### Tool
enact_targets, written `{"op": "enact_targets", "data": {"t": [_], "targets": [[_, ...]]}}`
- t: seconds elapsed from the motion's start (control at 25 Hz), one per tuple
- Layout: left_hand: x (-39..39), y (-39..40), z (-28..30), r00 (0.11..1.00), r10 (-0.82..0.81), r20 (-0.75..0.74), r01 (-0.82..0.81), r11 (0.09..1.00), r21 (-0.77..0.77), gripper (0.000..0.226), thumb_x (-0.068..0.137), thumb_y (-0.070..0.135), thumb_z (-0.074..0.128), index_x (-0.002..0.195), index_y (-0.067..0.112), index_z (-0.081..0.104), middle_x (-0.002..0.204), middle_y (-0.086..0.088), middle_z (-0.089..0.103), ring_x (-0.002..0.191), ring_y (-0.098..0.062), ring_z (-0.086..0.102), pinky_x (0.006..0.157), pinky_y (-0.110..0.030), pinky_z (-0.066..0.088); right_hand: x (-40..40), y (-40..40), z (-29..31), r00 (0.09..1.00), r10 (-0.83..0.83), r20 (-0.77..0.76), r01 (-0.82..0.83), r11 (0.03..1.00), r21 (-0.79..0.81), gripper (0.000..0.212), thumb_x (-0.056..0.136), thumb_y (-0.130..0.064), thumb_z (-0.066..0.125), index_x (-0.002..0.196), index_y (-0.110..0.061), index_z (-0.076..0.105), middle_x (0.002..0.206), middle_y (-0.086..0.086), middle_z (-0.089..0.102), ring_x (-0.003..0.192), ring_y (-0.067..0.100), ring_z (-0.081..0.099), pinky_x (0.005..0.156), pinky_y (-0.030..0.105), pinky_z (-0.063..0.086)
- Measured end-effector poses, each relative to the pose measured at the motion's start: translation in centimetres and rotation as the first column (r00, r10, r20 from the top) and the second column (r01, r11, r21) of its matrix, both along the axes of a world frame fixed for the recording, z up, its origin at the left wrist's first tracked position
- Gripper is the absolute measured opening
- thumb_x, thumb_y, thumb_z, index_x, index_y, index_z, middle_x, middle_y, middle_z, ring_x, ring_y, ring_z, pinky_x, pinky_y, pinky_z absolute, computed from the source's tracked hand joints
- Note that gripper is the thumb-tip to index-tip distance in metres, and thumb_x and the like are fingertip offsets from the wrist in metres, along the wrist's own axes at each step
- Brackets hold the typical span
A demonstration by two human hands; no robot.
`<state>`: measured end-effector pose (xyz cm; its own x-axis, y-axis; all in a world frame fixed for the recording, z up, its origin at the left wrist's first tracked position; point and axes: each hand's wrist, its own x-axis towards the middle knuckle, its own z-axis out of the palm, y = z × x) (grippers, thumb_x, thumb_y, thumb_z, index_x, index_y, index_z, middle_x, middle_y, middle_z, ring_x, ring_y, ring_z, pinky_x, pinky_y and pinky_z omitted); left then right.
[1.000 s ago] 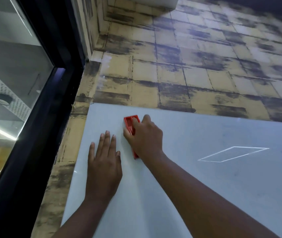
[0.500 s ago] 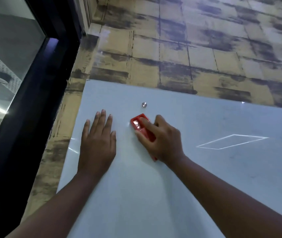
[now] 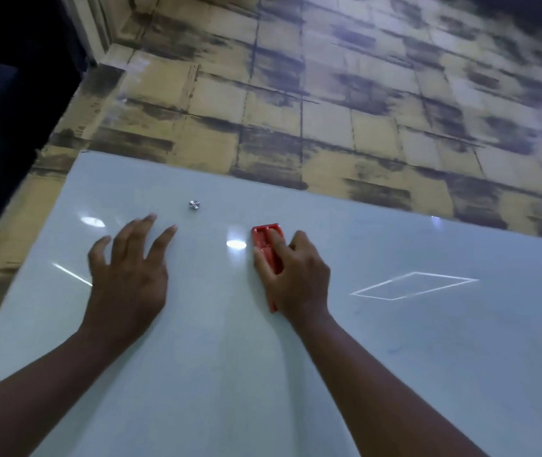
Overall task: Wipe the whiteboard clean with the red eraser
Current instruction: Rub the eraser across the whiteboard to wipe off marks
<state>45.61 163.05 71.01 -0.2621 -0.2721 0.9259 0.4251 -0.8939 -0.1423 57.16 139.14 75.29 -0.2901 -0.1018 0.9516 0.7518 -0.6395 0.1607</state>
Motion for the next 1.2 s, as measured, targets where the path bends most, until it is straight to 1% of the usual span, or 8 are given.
{"op": "enact_targets", "data": {"t": [0.16,0.32,0.52,0.72,0.8,0.88,1.04,1.2], "targets": [[4.9,-8.0,2.6,0.997,-0.024,-0.072,0.025,1.000,0.018,0.053,0.102,0.027,0.040,0.151,0.012,0.055,0.160,-0.017,0.047,0.147,-0.037,0.047,0.111,-0.060,0.033,2.8,-4.1,3.8,0.998,-0.048,0.028,0.048,0.999,-0.008,0.049,0.093,-0.055,0.052,0.118,-0.019,0.074,0.085,0.009,0.055,0.072,0.031,0.059,0.057,0.036,0.051],[9.3,-13.5,4.1,0.990,-0.128,-0.057,0.123,0.989,-0.079,0.056,0.102,0.034,0.038,0.152,0.015,0.054,0.162,-0.014,0.046,0.151,-0.033,0.043,0.115,-0.062,0.031,7.6,-12.0,7.2,0.996,-0.058,-0.062,0.059,0.998,0.015,0.046,0.099,-0.053,0.058,0.132,-0.021,0.069,0.092,0.010,0.054,0.085,0.032,0.059,0.070,0.039,0.052],[10.5,-13.5,3.7,0.994,-0.095,-0.054,0.090,0.992,-0.083,0.058,0.104,0.037,0.032,0.157,0.019,0.051,0.166,-0.010,0.044,0.154,-0.029,0.041,0.122,-0.060,0.024,13.0,-19.4,8.4,0.989,0.013,-0.148,0.023,0.971,0.240,0.050,0.100,-0.058,0.056,0.131,-0.021,0.071,0.089,0.005,0.048,0.081,0.026,0.056,0.068,0.032,0.043],[10.3,-14.0,3.4,0.990,-0.098,-0.097,0.092,0.994,-0.063,0.059,0.106,0.036,0.031,0.158,0.015,0.050,0.167,-0.011,0.041,0.156,-0.026,0.038,0.125,-0.055,0.025,13.4,-18.9,8.2,0.970,0.123,-0.211,-0.043,0.936,0.350,0.054,0.099,-0.056,0.059,0.139,-0.020,0.067,0.096,0.004,0.047,0.086,0.020,0.047,0.072,0.034,0.046],[10.2,-14.0,3.4,0.989,-0.107,-0.104,0.101,0.993,-0.061,0.059,0.106,0.036,0.032,0.158,0.015,0.049,0.167,-0.011,0.041,0.156,-0.025,0.038,0.125,-0.054,0.025,11.8,-16.6,6.9,0.972,0.119,-0.201,-0.057,0.956,0.289,0.052,0.100,-0.055,0.057,0.138,-0.021,0.066,0.099,0.008,0.050,0.088,0.025,0.053,0.075,0.040,0.053],[10.0,-13.9,3.5,0.985,-0.125,-0.116,0.118,0.991,-0.066,0.059,0.106,0.037,0.031,0.159,0.016,0.048,0.168,-0.010,0.040,0.156,-0.024,0.036,0.126,-0.052,0.024,9.8,-13.4,4.3,0.992,0.069,-0.105,-0.052,0.986,0.156,0.045,0.100,-0.051,0.056,0.130,-0.021,0.069,0.096,0.012,0.053,0.086,0.032,0.057,0.071,0.044,0.055],[9.9,-13.6,3.5,0.978,-0.166,-0.125,0.157,0.984,-0.078,0.060,0.106,0.039,0.032,0.160,0.017,0.047,0.168,-0.008,0.040,0.157,-0.023,0.035,0.126,-0.050,0.022,6.6,-9.0,-2.5,0.997,0.072,0.042,-0.068,0.994,-0.091,0.045,0.096,-0.053,0.052,0.124,-0.024,0.070,0.091,0.007,0.053,0.080,0.027,0.053,0.064,0.037,0.049],[9.7,-13.5,3.4,0.975,-0.173,-0.138,0.164,0.984,-0.076,0.058,0.107,0.037,0.034,0.161,0.018,0.045,0.169,-0.008,0.038,0.158,-0.024,0.033,0.128,-0.048,0.019,6.5,-9.7,-5.5,0.990,0.069,0.126,-0.043,0.978,-0.204,0.042,0.096,-0.053,0.057,0.122,-0.025,0.073,0.084,0.002,0.050,0.072,0.020,0.046,0.059,0.033,0.043]]}}
